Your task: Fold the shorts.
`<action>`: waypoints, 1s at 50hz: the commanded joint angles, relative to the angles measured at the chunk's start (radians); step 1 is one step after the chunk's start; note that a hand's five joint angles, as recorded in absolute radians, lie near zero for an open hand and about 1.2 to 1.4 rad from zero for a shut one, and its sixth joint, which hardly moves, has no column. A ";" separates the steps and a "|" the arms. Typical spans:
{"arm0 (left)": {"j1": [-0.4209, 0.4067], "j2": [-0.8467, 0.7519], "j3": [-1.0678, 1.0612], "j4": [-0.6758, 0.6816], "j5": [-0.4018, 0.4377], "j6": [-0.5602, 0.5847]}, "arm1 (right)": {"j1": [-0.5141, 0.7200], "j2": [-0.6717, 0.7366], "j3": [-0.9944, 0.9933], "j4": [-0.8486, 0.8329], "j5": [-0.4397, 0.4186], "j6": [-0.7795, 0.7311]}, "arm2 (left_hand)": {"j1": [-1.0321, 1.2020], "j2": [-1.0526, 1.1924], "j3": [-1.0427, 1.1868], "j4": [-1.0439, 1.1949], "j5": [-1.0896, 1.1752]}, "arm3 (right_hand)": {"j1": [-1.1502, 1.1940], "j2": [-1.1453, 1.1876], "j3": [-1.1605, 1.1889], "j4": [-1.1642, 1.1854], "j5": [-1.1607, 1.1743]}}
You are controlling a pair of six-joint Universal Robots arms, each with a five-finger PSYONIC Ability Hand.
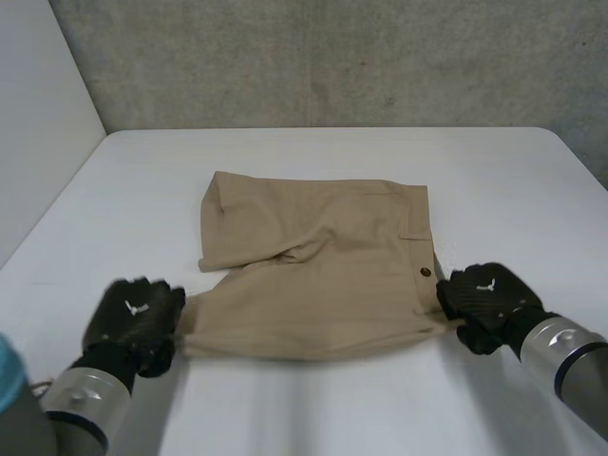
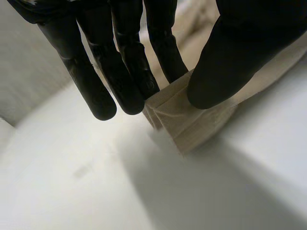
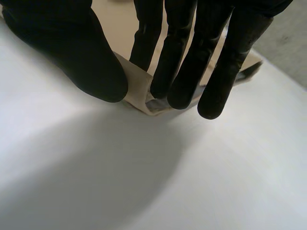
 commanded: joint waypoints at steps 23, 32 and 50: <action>-0.004 0.675 0.161 -0.654 0.207 -0.183 | -0.031 -0.578 -0.179 0.628 -0.010 -0.058 | 0.279 0.201 0.212 0.206 0.268 | 0.513 0.220 0.215 0.204 0.232; 0.060 0.479 0.122 -0.510 0.214 -0.180 | -0.042 -0.472 0.016 0.420 -0.084 -0.006 | 0.279 0.201 0.212 0.206 0.268 | -0.151 -0.444 -0.449 -0.460 -0.432; 0.094 0.160 0.236 -0.322 0.195 -0.181 | 0.102 -0.292 0.269 0.048 -0.136 0.212 | 0.279 0.201 0.212 0.206 0.268 | -0.361 -0.654 -0.659 -0.670 -0.641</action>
